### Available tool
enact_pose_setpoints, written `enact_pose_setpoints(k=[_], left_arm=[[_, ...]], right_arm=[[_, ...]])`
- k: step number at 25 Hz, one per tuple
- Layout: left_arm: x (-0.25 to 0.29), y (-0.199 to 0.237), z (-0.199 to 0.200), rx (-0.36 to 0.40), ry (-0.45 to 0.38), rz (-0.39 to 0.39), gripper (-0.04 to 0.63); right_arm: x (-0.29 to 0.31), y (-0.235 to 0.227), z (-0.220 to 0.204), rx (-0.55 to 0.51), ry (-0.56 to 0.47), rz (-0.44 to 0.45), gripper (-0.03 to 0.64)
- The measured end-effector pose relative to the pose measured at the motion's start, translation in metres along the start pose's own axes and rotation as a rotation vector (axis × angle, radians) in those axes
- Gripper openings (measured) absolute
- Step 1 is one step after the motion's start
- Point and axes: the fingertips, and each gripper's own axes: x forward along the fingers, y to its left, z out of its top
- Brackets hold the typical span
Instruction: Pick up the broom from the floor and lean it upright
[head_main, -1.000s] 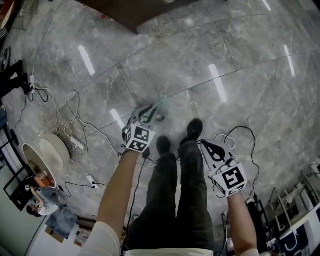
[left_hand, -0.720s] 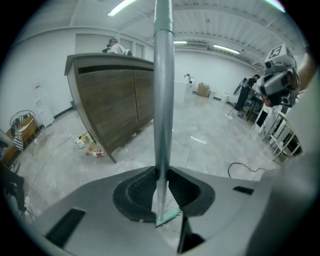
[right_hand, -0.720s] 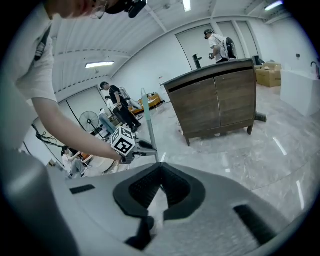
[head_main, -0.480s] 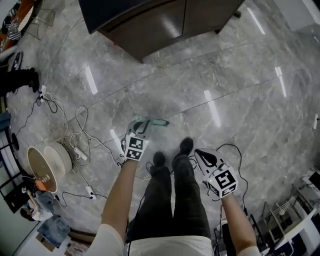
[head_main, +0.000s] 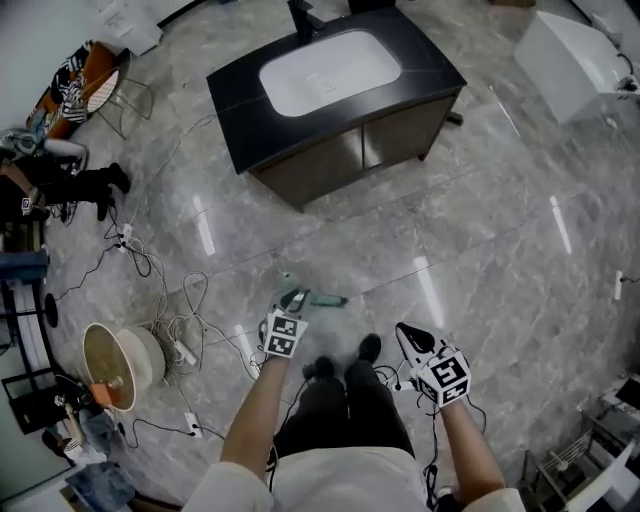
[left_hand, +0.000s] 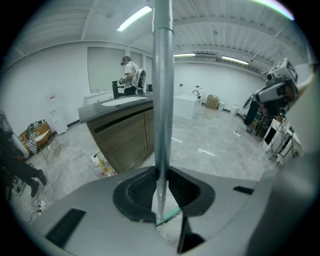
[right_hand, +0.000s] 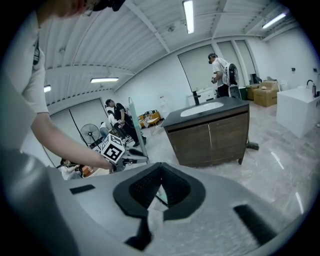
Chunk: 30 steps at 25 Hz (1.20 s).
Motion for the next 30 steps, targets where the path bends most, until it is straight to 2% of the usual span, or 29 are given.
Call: enact_pose_setpoints(k=[3, 7, 14, 23, 30], left_arm=[[-0.004, 0.0, 0.027, 0.011, -0.015, 0.024, 0.069], [0.002, -0.003, 0.041, 0.005, -0.01, 0.013, 0.069], [0.017, 0.021, 0.075, -0.044, -0.025, -0.013, 0.069], [0.073, 0.048, 0.08, -0.092, 0.008, -0.073, 0.069], [0.133, 0.068, 0.079, -0.094, 0.03, -0.149, 0.069]], right_arm=[[-0.013, -0.015, 0.01, -0.004, -0.009, -0.011, 0.0], [-0.022, -0.028, 0.013, -0.003, 0.003, -0.029, 0.0], [0.004, -0.05, 0.048, -0.038, -0.008, -0.051, 0.0], [0.072, -0.086, 0.09, -0.066, 0.021, -0.077, 0.0], [0.143, -0.122, 0.097, -0.067, 0.051, -0.087, 0.0]])
